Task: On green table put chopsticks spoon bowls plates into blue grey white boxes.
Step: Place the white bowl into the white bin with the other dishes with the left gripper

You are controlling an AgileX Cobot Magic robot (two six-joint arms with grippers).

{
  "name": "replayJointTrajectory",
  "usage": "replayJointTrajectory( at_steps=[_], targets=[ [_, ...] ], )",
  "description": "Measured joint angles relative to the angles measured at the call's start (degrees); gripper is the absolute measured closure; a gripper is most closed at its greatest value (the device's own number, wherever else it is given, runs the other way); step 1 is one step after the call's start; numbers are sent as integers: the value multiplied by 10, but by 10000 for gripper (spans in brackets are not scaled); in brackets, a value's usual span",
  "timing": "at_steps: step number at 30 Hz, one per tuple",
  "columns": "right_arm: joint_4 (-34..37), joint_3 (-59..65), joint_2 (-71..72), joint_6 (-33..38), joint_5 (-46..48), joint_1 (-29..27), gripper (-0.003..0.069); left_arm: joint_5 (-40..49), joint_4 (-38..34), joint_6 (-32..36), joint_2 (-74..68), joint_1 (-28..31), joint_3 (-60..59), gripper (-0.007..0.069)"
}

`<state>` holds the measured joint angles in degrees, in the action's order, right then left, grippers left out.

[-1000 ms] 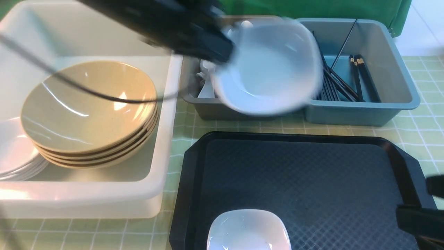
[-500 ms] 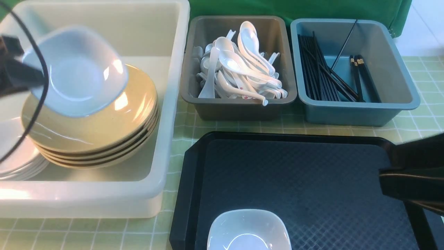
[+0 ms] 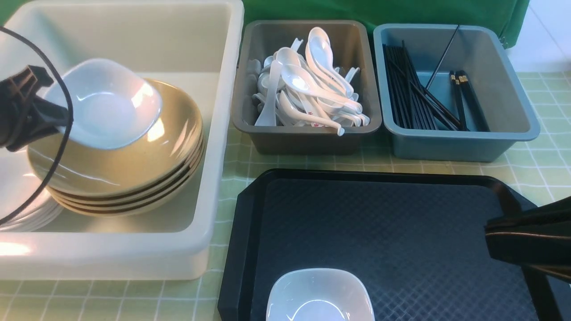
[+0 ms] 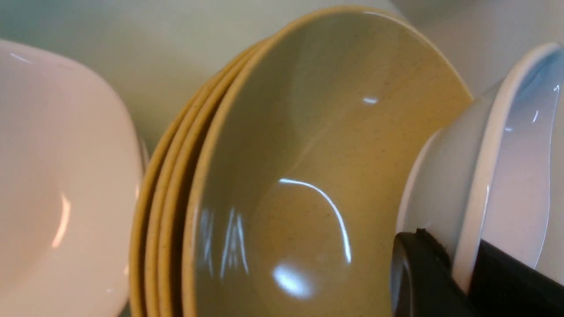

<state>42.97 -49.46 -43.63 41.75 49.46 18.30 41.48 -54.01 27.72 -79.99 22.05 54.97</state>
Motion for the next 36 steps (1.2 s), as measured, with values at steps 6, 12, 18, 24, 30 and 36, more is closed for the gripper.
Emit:
replayJointTrajectory(
  at_steps=[6,12,18,24,30,36],
  targets=[
    [0,0,0,3,5,0,635,53,-81,5,54,134,-14,609],
    [0,-2,0,11,17,0,635,1,-110,-32,94,227,-115,609],
    [0,-2,0,15,19,5,635,-86,-130,-38,105,256,-198,609],
    [-2,-2,0,19,19,34,635,-114,-129,-30,103,256,-205,609],
    [-3,-2,0,29,19,47,634,-109,-156,-32,74,256,-195,596],
    [-3,-2,0,31,1,47,634,-77,-141,-30,65,256,-174,476]
  ],
)
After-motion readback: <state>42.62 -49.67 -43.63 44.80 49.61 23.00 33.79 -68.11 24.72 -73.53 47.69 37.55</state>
